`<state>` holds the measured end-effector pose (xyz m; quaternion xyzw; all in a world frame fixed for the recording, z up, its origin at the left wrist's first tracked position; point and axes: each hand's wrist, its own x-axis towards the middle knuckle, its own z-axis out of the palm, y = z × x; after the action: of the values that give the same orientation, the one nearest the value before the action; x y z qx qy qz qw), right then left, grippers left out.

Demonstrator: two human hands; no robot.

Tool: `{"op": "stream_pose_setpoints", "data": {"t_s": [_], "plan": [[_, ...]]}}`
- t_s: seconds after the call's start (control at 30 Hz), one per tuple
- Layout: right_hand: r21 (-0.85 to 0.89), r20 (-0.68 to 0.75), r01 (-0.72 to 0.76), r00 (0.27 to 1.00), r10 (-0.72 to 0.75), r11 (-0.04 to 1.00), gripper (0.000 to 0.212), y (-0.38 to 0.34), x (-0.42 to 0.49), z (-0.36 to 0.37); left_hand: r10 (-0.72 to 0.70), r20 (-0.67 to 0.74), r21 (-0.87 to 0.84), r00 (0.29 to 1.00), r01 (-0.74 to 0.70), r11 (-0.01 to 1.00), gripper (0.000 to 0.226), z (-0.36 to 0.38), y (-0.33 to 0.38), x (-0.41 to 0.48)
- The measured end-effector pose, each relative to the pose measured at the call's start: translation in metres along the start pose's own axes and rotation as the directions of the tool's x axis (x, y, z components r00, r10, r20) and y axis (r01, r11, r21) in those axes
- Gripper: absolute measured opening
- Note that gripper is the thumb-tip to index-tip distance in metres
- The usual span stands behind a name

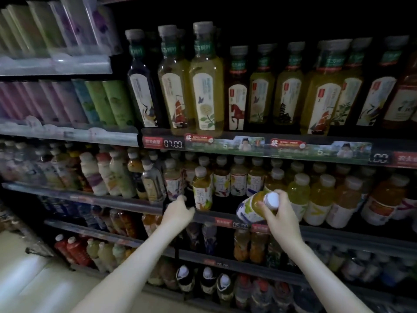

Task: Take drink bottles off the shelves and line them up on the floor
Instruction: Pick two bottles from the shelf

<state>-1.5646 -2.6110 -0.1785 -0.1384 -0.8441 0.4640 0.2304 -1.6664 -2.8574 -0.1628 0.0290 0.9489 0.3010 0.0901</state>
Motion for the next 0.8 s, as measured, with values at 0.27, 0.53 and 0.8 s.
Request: {"op": "stream_pose_setpoints", "data": {"t_s": [0.27, 0.53, 0.8], "plan": [[-0.316, 0.014, -0.046, 0.998, 0.053, 0.948, 0.044, 0.0, 0.052, 0.044, 0.389, 0.072, 0.329, 0.919, -0.39, 0.86, 0.082, -0.004, 0.008, 0.079], [-0.656, -0.089, -0.18, 0.983, 0.161, 0.733, 0.037, -0.011, 0.089, 0.068, 0.466, 0.206, 0.525, 0.86, -0.499, 0.689, 0.097, 0.012, 0.003, 0.114], [-0.851, 0.049, 0.075, 0.997, -0.065, 0.519, 0.057, -0.005, 0.106, 0.066, 0.511, 0.083, 0.555, 0.856, -0.465, 0.69, 0.081, 0.024, 0.014, 0.113]]}}
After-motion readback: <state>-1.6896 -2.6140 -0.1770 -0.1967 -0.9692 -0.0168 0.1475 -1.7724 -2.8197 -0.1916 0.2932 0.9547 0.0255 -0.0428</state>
